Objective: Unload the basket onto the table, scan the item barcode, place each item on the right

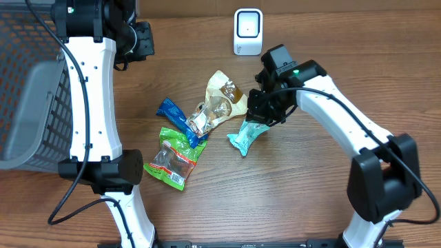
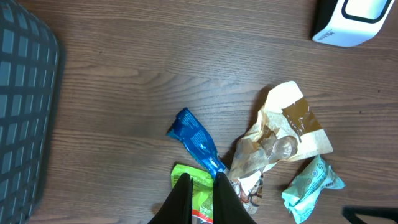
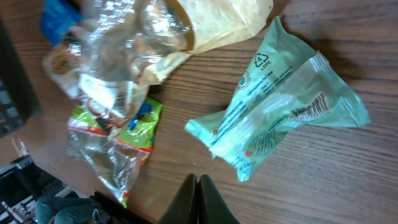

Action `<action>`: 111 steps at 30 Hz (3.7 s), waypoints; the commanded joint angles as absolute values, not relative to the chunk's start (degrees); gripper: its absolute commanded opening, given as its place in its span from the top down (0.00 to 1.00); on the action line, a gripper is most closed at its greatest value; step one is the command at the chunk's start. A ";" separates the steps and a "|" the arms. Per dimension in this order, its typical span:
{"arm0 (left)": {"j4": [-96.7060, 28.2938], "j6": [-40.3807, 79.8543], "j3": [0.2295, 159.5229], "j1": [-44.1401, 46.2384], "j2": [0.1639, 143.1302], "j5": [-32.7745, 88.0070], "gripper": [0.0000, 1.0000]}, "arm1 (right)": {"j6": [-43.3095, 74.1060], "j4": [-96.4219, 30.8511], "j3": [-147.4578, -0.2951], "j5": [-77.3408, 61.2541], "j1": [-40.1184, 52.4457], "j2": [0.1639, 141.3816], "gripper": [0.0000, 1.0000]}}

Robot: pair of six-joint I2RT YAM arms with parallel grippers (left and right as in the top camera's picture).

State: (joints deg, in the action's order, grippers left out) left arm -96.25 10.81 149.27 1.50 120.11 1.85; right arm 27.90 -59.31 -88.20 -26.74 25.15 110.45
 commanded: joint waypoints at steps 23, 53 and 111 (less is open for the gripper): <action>-96.23 11.38 149.36 2.28 120.64 1.48 0.95 | 6.92 -55.11 -85.41 -16.53 25.50 119.70 0.89; -93.86 11.31 149.34 2.26 120.64 0.75 0.86 | 12.05 -67.88 -89.27 -21.85 30.09 119.61 0.69; -93.03 11.40 149.25 2.33 120.64 1.06 0.86 | -8.62 -51.77 -88.33 -26.63 20.51 124.33 0.87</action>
